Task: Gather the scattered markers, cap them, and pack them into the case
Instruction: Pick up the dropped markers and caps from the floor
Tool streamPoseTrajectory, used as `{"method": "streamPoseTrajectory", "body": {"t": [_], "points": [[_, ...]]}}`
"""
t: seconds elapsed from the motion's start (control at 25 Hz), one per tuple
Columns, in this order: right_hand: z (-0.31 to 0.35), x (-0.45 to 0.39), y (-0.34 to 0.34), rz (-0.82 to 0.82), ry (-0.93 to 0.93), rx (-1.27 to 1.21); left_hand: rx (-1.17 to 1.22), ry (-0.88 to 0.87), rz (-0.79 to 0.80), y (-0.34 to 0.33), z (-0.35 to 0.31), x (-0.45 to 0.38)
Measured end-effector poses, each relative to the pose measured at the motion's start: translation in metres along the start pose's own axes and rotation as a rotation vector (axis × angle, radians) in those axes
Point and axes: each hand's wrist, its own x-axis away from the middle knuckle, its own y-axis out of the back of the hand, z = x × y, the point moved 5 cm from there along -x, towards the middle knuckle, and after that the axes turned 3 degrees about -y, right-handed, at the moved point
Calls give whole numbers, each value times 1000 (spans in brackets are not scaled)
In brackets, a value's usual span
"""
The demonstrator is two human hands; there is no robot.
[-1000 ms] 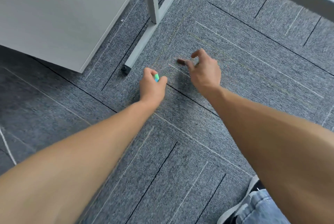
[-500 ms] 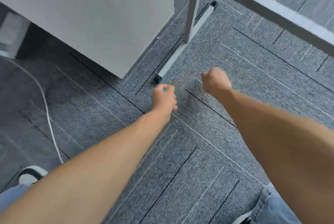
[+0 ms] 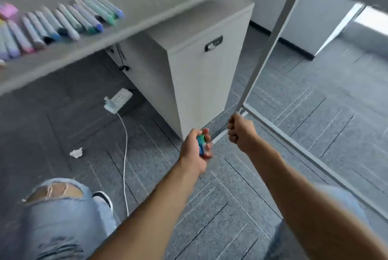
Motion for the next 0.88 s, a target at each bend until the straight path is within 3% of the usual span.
{"method": "streamPoseTrajectory", "body": {"t": [0.2, 0.32, 0.6, 0.88], "points": [[33, 121, -57, 389, -59, -369, 161, -112, 182, -17, -66, 102], [58, 164, -84, 436, -52, -493, 254, -160, 269, -19, -108, 148], [143, 257, -158, 612, 147, -347, 347, -343, 330, -30, -207, 219], [216, 236, -254, 674, 163, -208, 349, -609, 221, -41, -334, 202]]}}
